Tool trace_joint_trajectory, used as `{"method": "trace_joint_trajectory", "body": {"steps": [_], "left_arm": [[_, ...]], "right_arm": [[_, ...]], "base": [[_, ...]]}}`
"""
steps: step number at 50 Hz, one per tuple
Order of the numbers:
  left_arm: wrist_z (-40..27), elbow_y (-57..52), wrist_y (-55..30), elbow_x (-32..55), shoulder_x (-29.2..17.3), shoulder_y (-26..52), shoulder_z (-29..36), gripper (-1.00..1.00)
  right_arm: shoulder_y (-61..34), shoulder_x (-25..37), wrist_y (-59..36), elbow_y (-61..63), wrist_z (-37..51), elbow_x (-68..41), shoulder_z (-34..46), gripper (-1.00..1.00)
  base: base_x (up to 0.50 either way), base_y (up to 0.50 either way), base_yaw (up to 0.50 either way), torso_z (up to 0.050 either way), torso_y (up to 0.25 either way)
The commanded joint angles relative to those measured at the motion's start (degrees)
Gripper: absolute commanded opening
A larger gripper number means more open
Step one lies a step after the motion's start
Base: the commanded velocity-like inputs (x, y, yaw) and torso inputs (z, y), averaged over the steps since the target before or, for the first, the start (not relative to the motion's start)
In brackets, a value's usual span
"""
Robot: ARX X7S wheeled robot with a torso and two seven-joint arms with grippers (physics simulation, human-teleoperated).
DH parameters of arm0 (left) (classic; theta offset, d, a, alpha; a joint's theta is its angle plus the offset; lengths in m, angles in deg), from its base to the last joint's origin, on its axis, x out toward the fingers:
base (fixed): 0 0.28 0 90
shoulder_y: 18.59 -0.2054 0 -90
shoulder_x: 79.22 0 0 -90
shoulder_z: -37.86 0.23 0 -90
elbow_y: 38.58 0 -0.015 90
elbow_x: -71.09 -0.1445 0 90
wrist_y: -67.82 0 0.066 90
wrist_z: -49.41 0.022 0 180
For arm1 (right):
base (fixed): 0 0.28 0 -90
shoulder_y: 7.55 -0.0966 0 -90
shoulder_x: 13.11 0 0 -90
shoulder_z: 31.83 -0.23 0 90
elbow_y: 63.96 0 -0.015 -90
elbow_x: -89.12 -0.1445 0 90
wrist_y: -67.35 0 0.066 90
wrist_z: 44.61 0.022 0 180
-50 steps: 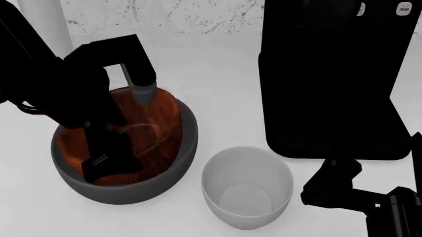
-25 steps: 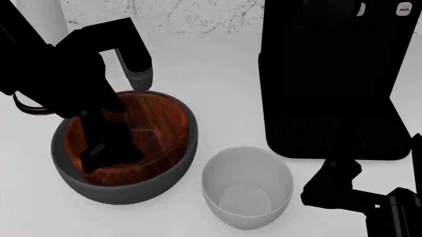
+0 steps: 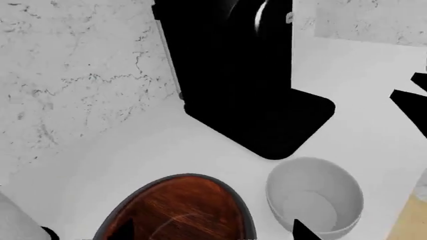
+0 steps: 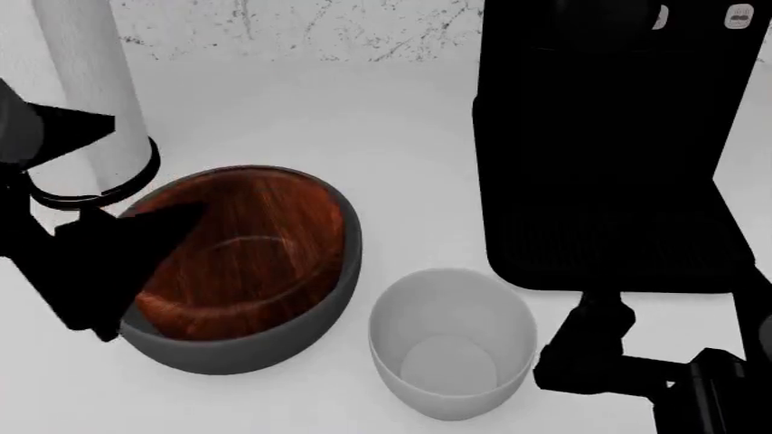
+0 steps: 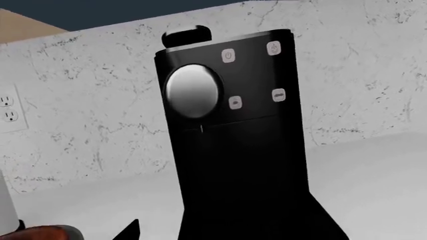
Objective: Stack the bowls from largest to smallest.
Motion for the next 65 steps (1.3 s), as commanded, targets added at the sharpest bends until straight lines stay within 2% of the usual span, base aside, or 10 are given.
{"method": "trace_joint_trajectory", "body": {"steps": [1,3,5,10,17,19,20,40,51,65], "left_arm": [[-30.9,-33.1,22.1,3.8,-23.6,-15.7,-11.7,1.00],[-39.9,-38.9,27.4,-6.2,-25.2,-21.2,-10.7,1.00],[-46.9,-40.5,25.4,-10.1,-22.3,-24.9,-7.6,1.00],[-49.0,-38.1,43.4,-29.2,-23.9,-45.2,-0.6,1.00],[-52.4,-35.3,56.9,-41.6,-27.1,-57.0,4.6,1.00],[-51.8,-35.5,51.1,-40.6,-26.9,-56.2,5.2,1.00],[-53.1,-35.4,57.0,-42.3,-28.4,-58.1,5.5,1.00],[-52.9,-36.7,60.1,-40.3,-32.4,-59.7,6.4,1.00],[-51.0,-34.7,55.7,-36.2,-28.4,-57.0,5.2,1.00],[-50.4,-36.3,61.0,-39.1,-33.1,-60.5,7.5,1.00]], "right_arm": [[-0.2,0.8,-2.2,-0.7,0.5,-0.2,2.0,1.00],[-0.1,0.7,-1.9,-1.0,0.4,0.9,2.7,1.00],[-0.2,0.5,-2.1,-1.3,0.7,0.3,2.4,1.00],[0.2,0.3,-1.1,-1.9,0.4,2.2,3.2,1.00],[0.3,-0.1,0.1,-2.6,0.4,3.7,3.4,1.00],[0.2,-0.2,0.2,-2.7,0.6,4.0,3.4,1.00],[0.3,-0.3,0.3,-2.7,0.5,4.0,3.5,1.00],[0.5,0.2,0.1,-2.8,0.9,5.9,5.4,1.00],[-0.6,2.2,-3.1,-0.5,1.8,3.8,5.8,1.00],[-28.8,14.4,-26.1,-2.4,1.5,-14.9,10.0,1.00]], "base": [[0.00,0.00,0.00,0.000,0.000],[0.00,0.00,0.00,0.000,0.000],[0.00,0.00,0.00,0.000,0.000],[0.00,0.00,0.00,0.000,0.000],[0.00,0.00,0.00,0.000,0.000],[0.00,0.00,0.00,0.000,0.000],[0.00,0.00,0.00,0.000,0.000],[0.00,0.00,0.00,0.000,0.000],[0.00,0.00,0.00,0.000,0.000],[0.00,0.00,0.00,0.000,0.000]]}}
